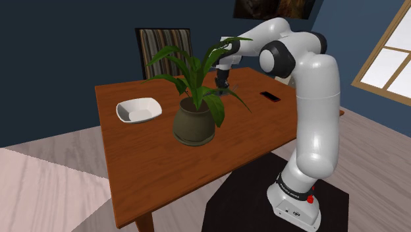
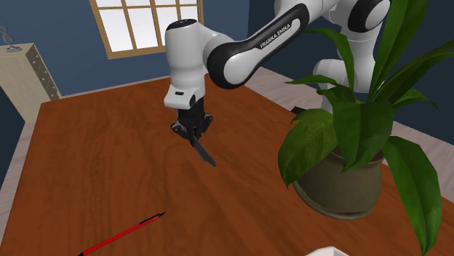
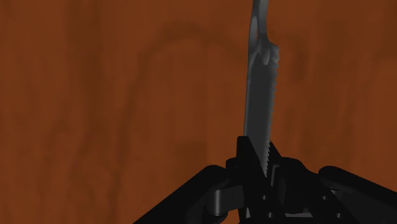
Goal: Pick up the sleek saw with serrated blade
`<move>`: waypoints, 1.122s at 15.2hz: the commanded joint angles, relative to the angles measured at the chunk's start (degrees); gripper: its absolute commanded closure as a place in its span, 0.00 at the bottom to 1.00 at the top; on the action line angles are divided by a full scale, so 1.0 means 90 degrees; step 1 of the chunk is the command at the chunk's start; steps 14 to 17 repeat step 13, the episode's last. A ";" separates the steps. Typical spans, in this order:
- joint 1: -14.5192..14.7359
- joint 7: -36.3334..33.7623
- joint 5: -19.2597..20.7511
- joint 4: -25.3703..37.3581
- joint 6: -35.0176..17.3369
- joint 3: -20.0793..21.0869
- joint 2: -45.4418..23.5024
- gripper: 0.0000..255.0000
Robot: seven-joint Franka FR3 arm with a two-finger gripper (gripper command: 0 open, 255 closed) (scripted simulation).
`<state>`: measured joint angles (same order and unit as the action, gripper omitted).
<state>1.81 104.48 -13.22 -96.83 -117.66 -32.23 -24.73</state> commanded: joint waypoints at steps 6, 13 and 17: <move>0.0025 -0.0083 0.0136 0.0345 0.0511 -0.0069 0.0194 1.00; 0.0027 -0.0132 0.0214 0.0643 0.0901 -0.0109 0.0305 1.00; 0.0027 -0.0132 0.0214 0.0643 0.0901 -0.0109 0.0305 1.00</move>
